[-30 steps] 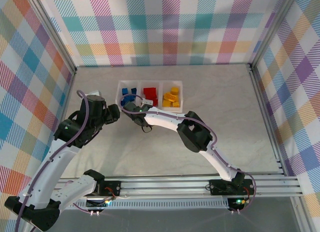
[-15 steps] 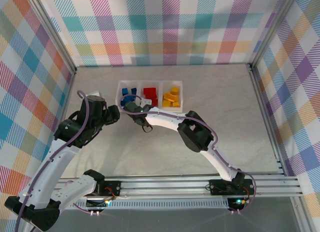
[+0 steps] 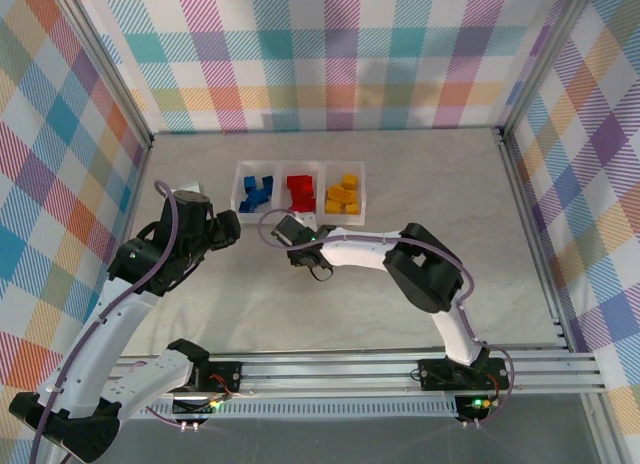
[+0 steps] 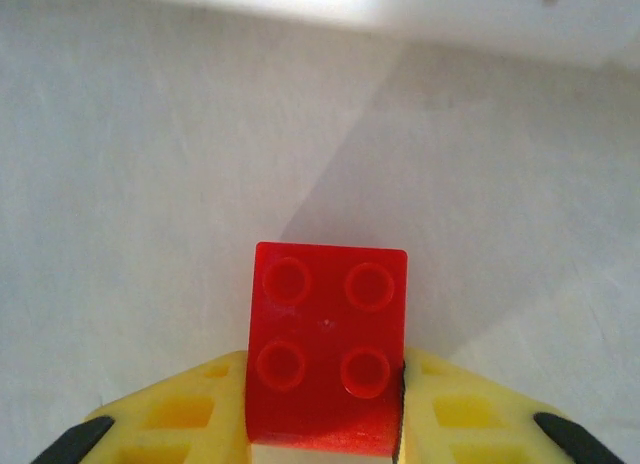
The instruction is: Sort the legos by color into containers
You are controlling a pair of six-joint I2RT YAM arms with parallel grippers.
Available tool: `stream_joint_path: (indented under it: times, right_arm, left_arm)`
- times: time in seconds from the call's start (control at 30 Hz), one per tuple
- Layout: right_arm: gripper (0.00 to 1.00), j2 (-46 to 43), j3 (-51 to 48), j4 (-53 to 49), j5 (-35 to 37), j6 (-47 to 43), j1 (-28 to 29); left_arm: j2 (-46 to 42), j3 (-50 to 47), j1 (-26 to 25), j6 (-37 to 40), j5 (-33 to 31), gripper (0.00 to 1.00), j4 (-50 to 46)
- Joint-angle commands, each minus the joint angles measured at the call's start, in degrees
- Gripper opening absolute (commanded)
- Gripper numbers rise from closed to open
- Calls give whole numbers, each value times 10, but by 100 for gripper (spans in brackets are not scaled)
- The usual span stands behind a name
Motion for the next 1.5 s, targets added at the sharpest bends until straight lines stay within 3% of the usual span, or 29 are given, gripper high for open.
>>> stream_joint_path:
  times: [0.0, 0.33, 0.6, 0.9, 1.47]
  right_arm:
    - [27, -62, -58, 37, -51, -74, -1]
    - [27, -229, -139, 28, -142, -206, -12]
    - [28, -263, -63, -41, -191, -238, -88]
    - [32, -128, 98, -63, -249, -270, -156]
    - [34, 152, 436, -146, -275, -251, -192]
  left_arm:
    - [-9, 14, -3, 2, 7, 79, 2]
    - [8, -20, -4, -12, 63, 79, 67]
    - [49, -19, -4, -10, 87, 79, 95]
    - [63, -26, -6, -10, 96, 78, 107]
    - [72, -41, -6, -8, 89, 78, 105]
